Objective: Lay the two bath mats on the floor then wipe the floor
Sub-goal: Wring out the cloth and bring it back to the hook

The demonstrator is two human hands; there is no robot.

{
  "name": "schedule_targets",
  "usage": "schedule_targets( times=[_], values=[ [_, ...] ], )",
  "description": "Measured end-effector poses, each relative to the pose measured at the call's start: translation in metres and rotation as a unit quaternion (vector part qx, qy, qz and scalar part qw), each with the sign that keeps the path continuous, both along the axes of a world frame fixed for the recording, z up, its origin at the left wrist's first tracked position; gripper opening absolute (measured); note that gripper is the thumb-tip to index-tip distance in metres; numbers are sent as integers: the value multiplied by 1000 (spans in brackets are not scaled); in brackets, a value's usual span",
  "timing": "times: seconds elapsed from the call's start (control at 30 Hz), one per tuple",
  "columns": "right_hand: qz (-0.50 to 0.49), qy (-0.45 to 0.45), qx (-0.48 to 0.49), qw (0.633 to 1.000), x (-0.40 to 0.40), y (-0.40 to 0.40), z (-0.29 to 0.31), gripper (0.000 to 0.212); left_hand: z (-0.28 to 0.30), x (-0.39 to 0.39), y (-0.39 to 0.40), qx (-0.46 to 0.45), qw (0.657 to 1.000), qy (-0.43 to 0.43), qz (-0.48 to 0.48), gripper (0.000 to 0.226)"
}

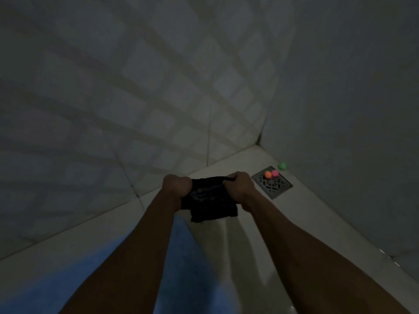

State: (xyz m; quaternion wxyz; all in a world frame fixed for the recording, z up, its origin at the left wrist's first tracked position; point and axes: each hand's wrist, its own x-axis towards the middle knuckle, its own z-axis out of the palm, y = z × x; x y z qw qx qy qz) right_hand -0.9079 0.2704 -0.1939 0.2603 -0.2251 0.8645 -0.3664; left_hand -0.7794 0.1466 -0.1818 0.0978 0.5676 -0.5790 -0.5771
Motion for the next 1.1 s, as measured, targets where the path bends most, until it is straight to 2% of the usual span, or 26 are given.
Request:
schedule_targets(
  times=[0.1, 0.2, 0.3, 0.33, 0.43, 0.5, 0.6, 0.77, 0.87, 0.97, 1.1],
  values=[
    [-18, -47, -28, 998, -5, -31, 17, 23, 13, 11, -21, 86, 993, 67, 40, 15],
    [-38, -80, -39, 995, -11, -63, 31, 23, 19, 10, -41, 157, 976, 129, 74, 20],
    [-77, -112, -85, 987, -14, -85, 47, 57, 34, 4, -53, 142, 982, 119, 47, 24],
    [-76, -107, -87, 988, -13, -88, 56, 61, 41, 4, -56, 125, 985, 113, 44, 26],
    [-74, -89, -81, 990, -10, -88, 103, 49, 72, 4, -61, 55, 997, 60, -7, 26],
    [-64, -83, -60, 993, -9, -83, 148, 40, 108, 5, -60, 65, 997, 24, -39, 18],
    [-46, -69, -22, 996, -7, -69, 237, 35, 194, 7, -55, 86, 994, -15, -67, 18],
    [-48, -86, -16, 995, -9, -47, 417, 33, 371, 4, -45, 77, 992, 2, -100, 17],
    [-65, -82, -42, 994, -8, -35, 519, 32, 479, 3, -34, 20, 993, 20, -110, 14],
    [-67, -54, -72, 994, -3, -23, 621, 31, 591, 3, -16, -94, 988, 33, -115, 42],
    [-63, 10, -101, 993, 8, -5, 750, 35, 725, 9, 6, -213, 970, 65, -102, 49]
  ],
)
